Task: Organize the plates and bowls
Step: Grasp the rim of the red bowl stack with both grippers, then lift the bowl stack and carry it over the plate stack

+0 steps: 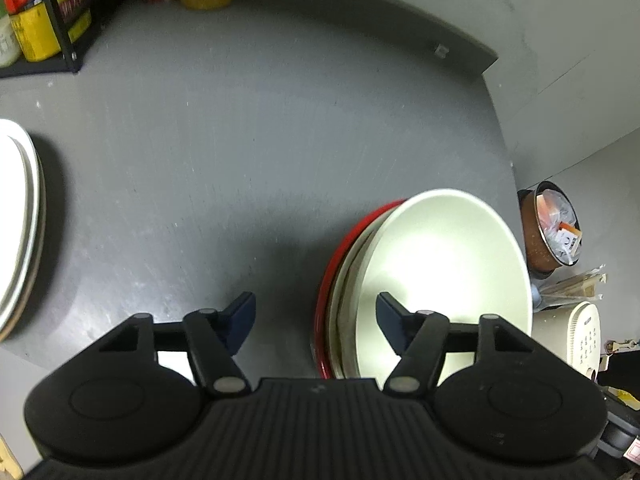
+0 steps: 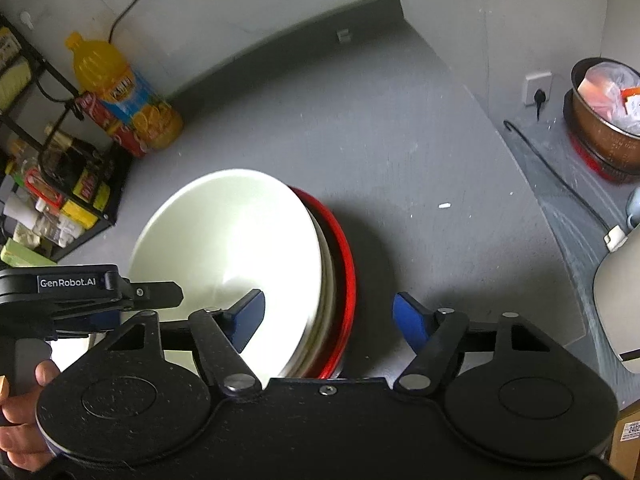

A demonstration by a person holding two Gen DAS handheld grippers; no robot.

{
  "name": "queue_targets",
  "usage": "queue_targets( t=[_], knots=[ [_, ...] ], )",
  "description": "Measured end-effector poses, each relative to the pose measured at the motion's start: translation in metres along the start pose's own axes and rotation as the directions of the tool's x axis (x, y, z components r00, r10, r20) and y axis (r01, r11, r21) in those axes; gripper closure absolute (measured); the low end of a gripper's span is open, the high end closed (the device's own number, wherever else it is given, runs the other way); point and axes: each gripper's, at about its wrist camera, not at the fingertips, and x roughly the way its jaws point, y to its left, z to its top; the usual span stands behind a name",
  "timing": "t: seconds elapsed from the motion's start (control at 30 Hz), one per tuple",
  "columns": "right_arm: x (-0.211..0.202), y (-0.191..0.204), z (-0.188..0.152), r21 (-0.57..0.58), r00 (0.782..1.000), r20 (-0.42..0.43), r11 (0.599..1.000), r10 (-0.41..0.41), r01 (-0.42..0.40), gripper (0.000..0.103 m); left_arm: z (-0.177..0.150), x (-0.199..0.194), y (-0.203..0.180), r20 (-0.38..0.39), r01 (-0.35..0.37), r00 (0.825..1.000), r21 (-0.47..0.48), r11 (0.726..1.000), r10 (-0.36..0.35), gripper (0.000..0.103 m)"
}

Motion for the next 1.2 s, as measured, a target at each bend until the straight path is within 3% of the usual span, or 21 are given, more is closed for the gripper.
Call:
queue_targets(
  t=[0.37,0.53,0.6,1.2],
  knots=[
    [0.019,-0.003,0.005,0.015,0.997,-0.071,1.0,0.024,-0.023,0.057,0.001,0.025,0.003,-0.079,0.003,0.997,-0.057,0.998,-0.007,0.061],
    [0.026,-0.002,0.003,-0.001,0.995,-0.099,1.0,-0.002,0.002,0.066,0.003,0.038,0.008,-0.125,0.048,0.99,-0.1,0.994,-0.06,0.062],
    [0.026,-0.001,0.003,-0.004,0.995,-0.098,1.0,-0.009,0.009,0.069,0.003,0.039,0.007,-0.123,0.066,0.989,-0.103,0.992,-0.079,0.068],
    [0.013,0.024,0.0,-0.003,0.998,-0.056,1.0,0.014,-0.014,0.072,0.006,0.017,0.027,-0.09,0.121,0.988,-0.059,0.991,-0.126,0.072]
  ],
)
